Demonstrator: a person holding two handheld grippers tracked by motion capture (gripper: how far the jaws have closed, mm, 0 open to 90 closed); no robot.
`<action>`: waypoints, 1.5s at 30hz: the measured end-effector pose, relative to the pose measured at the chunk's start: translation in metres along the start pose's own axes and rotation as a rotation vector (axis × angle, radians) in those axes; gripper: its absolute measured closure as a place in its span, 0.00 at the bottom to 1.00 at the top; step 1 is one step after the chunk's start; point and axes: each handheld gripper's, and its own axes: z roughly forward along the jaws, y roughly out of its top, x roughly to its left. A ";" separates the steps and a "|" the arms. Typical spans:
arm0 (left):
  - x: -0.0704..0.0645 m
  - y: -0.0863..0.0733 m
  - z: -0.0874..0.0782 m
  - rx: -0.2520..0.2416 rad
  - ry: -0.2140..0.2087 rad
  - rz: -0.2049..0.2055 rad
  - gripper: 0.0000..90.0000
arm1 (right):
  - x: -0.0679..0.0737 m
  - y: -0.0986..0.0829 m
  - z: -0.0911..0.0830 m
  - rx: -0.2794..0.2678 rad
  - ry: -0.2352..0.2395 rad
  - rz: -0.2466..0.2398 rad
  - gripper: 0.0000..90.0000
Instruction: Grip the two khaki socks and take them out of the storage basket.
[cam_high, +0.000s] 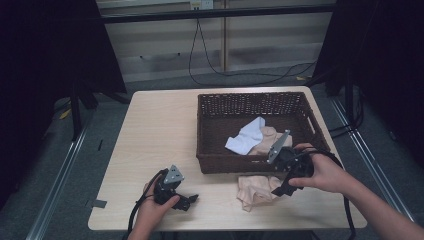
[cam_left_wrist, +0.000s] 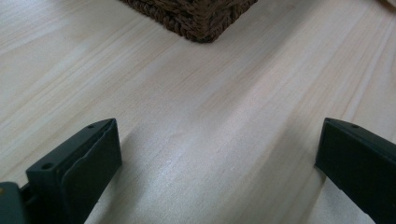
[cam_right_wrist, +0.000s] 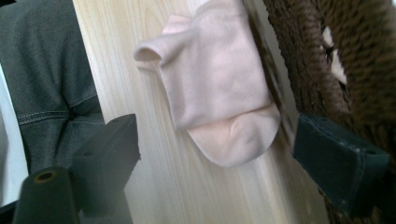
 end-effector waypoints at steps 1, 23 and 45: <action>0.000 0.000 0.000 0.001 0.001 0.000 0.00 | 0.000 -0.003 0.000 -0.008 -0.005 0.009 0.15; 0.000 0.000 0.000 0.000 -0.001 -0.001 0.00 | -0.006 -0.060 0.020 -0.103 -0.015 0.073 0.11; 0.000 0.000 0.000 -0.001 -0.001 -0.001 0.00 | -0.007 -0.097 0.061 -0.160 -0.071 0.143 0.07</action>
